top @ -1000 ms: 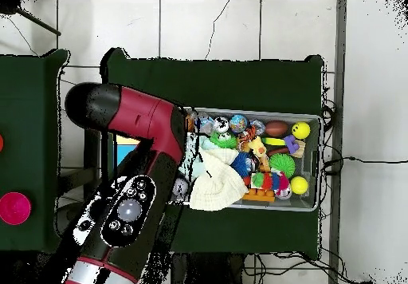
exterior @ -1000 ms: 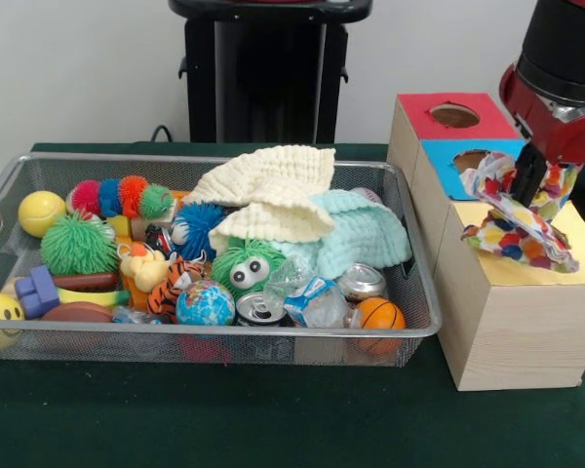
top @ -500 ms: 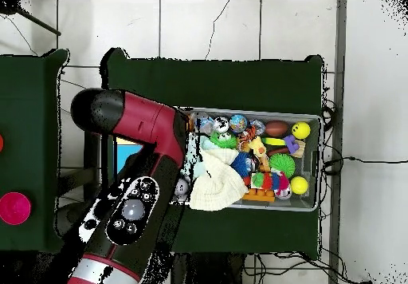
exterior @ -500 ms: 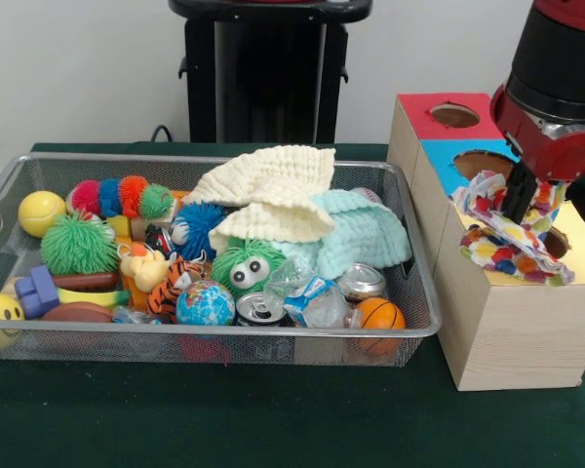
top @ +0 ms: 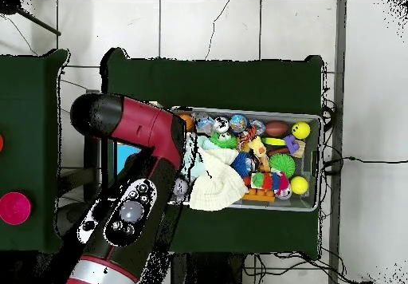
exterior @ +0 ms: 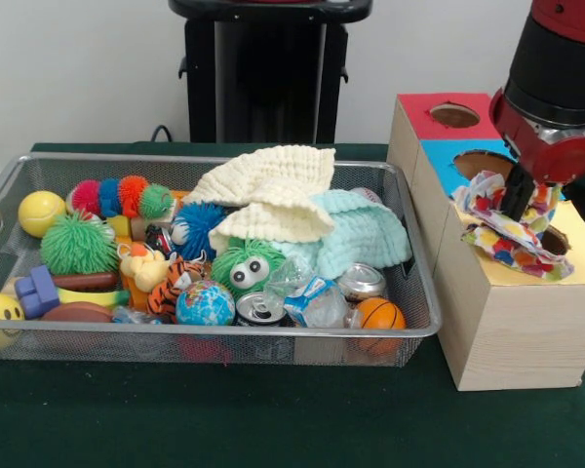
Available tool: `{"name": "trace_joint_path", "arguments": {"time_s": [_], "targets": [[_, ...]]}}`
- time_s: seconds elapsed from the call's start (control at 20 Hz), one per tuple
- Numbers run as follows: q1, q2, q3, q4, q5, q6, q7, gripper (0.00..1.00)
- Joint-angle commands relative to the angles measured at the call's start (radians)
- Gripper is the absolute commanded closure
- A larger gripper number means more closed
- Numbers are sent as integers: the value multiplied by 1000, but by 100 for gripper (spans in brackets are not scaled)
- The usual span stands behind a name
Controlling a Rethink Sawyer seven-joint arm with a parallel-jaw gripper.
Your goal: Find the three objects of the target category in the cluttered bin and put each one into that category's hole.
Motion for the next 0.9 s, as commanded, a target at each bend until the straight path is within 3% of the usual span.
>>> {"name": "trace_joint_path", "arguments": {"time_s": [0.05, 0.3, 0.55, 0.9], "targets": [[48, -35, 106, 156, 16, 42, 231, 100], [77, -21, 128, 161, 54, -5, 271, 100], [95, 12, 140, 118, 94, -8, 327, 100], [73, 43, 154, 182, 77, -136, 197, 100]]}}
